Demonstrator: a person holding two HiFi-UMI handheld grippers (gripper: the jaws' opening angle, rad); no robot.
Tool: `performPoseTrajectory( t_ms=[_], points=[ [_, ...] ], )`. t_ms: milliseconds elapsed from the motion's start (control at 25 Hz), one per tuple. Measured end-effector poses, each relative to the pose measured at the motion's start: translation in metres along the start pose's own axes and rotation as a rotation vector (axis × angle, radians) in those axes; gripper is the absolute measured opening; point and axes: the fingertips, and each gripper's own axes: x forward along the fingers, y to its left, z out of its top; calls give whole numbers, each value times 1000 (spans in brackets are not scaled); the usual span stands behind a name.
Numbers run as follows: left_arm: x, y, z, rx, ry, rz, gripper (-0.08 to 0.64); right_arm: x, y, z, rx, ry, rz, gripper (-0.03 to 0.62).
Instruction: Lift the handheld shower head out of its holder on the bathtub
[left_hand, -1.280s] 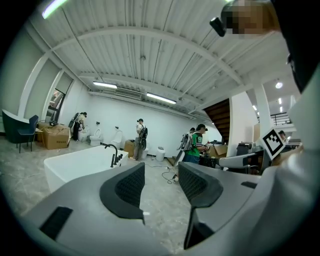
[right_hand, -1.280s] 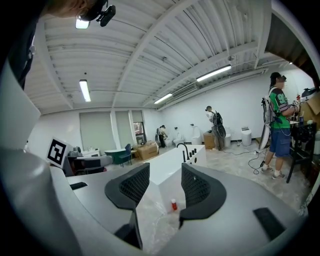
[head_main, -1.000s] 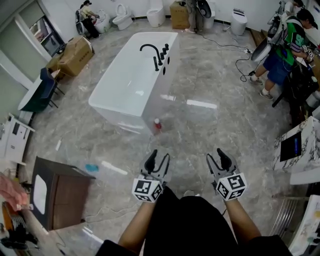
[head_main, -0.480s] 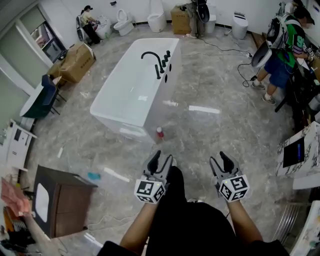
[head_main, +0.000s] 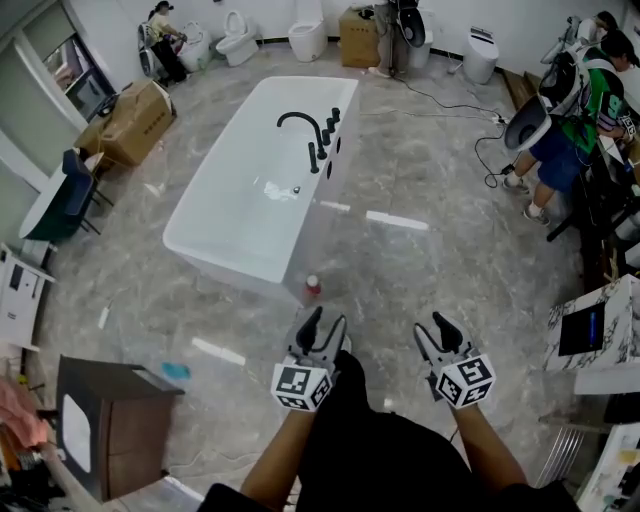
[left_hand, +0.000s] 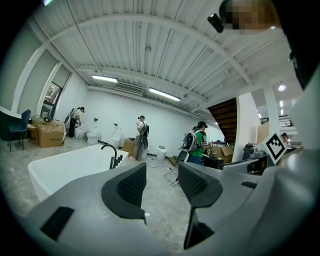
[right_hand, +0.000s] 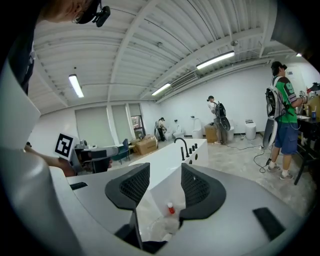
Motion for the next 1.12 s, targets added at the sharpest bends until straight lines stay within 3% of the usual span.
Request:
performPoseTrajectory(
  t_ms=[440, 840, 1120],
  points=[
    [92, 104, 39, 4, 30, -3, 187, 155, -10, 55, -16, 58, 45, 167],
    [142, 185, 71, -15, 11, -7, 189, 257, -13, 127, -76, -44, 36, 160],
    [155, 230, 81, -18, 7, 13, 188, 303, -6, 142, -85, -42, 58, 160]
  ],
)
